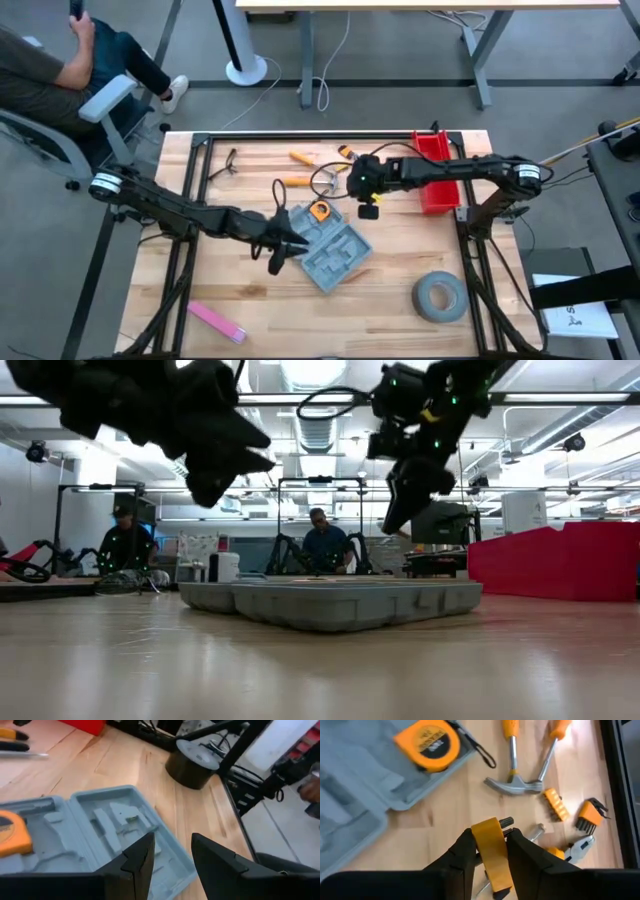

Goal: Prefit tool cases
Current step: Remove the yellow screwdriver bit set from the gray pre-fit tool case, then remove the black electrical tape from the gray pre-fit tool case

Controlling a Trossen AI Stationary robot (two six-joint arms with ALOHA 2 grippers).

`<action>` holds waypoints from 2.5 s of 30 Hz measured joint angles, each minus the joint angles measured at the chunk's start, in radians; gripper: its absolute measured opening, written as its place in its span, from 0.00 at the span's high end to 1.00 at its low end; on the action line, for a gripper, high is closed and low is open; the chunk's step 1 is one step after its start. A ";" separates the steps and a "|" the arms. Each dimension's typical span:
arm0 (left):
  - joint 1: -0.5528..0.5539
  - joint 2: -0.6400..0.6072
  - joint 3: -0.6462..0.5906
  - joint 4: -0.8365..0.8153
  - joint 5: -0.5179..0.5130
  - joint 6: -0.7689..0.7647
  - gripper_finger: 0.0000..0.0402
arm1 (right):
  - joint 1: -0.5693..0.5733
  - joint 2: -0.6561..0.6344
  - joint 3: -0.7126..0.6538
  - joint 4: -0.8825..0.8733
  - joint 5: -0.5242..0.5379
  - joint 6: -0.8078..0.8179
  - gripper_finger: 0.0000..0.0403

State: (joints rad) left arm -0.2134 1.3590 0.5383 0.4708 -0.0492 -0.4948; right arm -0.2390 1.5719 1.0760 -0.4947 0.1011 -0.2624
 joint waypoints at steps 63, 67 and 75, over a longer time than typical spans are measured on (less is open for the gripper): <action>0.031 0.001 0.030 -0.303 -0.091 -0.149 0.66 | 0.082 0.214 0.161 0.060 -0.084 0.076 0.57; 0.042 0.007 0.047 -0.441 -0.098 -0.170 0.66 | 0.116 0.214 0.161 0.074 -0.026 0.017 0.59; 0.092 0.048 0.086 -0.463 -0.071 -0.173 0.66 | 0.123 0.217 0.184 0.089 -0.057 0.009 0.59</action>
State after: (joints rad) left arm -0.1212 1.4071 0.6241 0.0083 -0.1202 -0.6676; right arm -0.1158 1.7893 1.2601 -0.4054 0.0438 -0.2536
